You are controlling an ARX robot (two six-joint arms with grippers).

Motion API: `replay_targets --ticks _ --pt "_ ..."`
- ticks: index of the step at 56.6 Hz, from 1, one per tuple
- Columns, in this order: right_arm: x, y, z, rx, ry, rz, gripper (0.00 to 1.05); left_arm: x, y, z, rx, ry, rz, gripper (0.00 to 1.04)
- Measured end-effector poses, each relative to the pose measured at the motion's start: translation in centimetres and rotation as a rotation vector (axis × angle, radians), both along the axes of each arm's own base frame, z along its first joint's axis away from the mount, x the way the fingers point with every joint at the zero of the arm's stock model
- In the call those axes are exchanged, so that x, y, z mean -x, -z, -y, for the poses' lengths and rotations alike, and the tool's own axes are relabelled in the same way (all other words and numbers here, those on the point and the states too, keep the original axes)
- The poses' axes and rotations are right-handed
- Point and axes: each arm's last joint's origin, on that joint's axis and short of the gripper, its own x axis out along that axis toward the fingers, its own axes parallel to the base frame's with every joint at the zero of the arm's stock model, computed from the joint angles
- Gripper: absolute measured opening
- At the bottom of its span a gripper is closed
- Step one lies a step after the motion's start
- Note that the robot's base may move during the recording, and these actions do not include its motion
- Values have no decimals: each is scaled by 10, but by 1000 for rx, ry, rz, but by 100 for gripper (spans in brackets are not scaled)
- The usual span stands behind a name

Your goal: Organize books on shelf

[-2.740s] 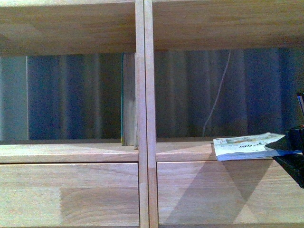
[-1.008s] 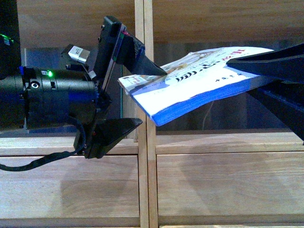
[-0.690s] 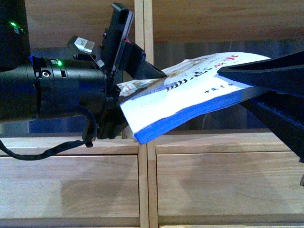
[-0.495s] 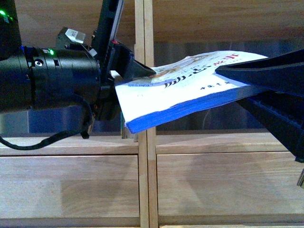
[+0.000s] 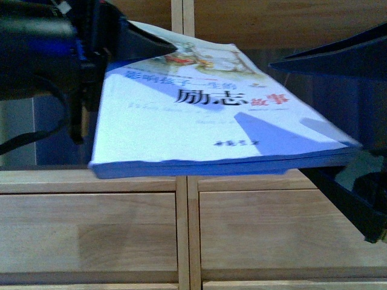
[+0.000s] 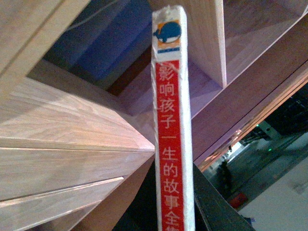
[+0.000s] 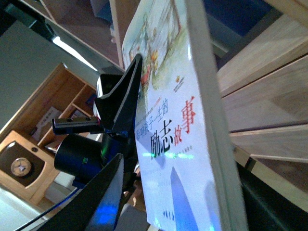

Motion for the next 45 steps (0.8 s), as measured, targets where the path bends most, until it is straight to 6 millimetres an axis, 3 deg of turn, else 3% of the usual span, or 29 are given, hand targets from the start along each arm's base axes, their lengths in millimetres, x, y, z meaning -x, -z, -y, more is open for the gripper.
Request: replay_targets --ticks 13,21,29,36,45 --pt "-1 8 32 57 65 -12 99 -10 -1 -51 -66 -290 81 7" --pt "5 12 59 104 127 -6 98 -26 -2 -78 -169 -556 170 7" --pt "20 13 81 150 175 34 98 -49 -7 -92 -287 -788 311 7" --pt "39 15 93 186 187 80 98 -65 -12 -94 -402 -934 483 7" --pt "61 21 98 209 181 114 98 -84 -16 -82 -526 -1058 746 7"
